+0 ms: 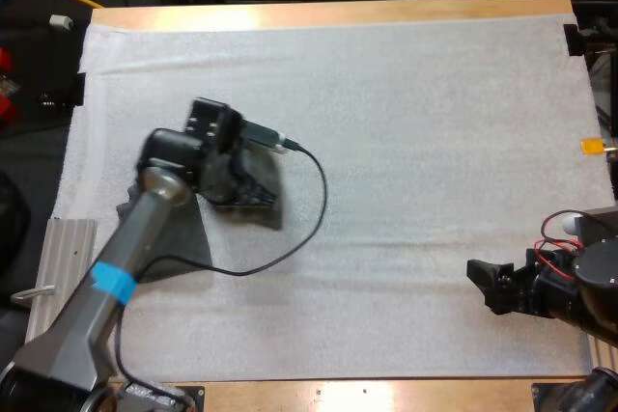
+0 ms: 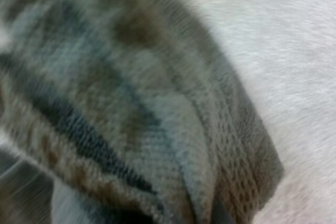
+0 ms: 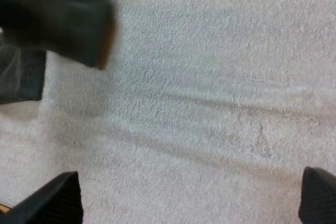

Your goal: Pick towel from pile, fold and stack

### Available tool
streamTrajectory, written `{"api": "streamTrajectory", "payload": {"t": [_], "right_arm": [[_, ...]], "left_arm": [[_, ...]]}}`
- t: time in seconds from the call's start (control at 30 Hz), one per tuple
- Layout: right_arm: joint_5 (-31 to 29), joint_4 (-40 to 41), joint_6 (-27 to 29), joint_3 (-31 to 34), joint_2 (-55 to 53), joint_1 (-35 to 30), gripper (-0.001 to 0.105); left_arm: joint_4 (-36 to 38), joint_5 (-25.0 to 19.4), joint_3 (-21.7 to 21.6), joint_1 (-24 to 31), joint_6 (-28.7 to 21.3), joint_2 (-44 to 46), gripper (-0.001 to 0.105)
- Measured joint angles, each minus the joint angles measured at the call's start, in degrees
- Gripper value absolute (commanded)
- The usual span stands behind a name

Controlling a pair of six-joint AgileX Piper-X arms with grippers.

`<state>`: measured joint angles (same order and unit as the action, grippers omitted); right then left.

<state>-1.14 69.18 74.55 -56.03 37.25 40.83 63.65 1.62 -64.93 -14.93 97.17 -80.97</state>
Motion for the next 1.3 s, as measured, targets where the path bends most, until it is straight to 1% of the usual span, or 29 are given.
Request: {"api": "streamTrajectory", "payload": {"t": [0.17,0.23,0.33,0.43,0.57,0.67,0.87,0.93,1.07,1.2,1.3], "right_arm": [[0.0,0.0,0.0,0.0,0.0,0.0,0.080],[0.0,0.0,0.0,0.0,0.0,0.0,0.080],[0.0,0.0,0.0,0.0,0.0,0.0,0.080],[0.0,0.0,0.0,0.0,0.0,0.0,0.080],[0.0,0.0,0.0,0.0,0.0,0.0,0.080],[0.0,0.0,0.0,0.0,0.0,0.0,0.080],[0.0,0.0,0.0,0.0,0.0,0.0,0.080],[0.0,0.0,0.0,0.0,0.0,0.0,0.080],[0.0,0.0,0.0,0.0,0.0,0.0,0.080],[0.0,0.0,0.0,0.0,0.0,0.0,0.080],[0.0,0.0,0.0,0.0,0.0,0.0,0.080]], "left_arm": [[5.1,-0.2,0.0,5.1,-0.9,5.5,0.000],[5.6,-0.4,0.0,6.8,-2.3,7.7,0.000],[5.9,-2.0,0.0,9.1,-4.4,10.7,0.000],[7.7,-3.7,0.0,11.4,-7.0,12.4,0.000],[8.8,-3.8,0.7,14.3,-8.4,12.7,0.000],[7.2,-3.0,3.6,16.0,-8.5,12.7,0.000],[4.3,-1.6,12.9,17.6,-8.6,12.7,0.000],[3.3,-1.8,15.9,17.6,-8.7,12.7,0.000],[1.3,-4.8,20.1,17.6,-8.7,12.7,0.000],[-0.7,-10.3,20.6,17.6,-8.7,12.7,0.000],[-2.7,-12.9,20.6,17.6,-8.7,12.7,0.000]]}}
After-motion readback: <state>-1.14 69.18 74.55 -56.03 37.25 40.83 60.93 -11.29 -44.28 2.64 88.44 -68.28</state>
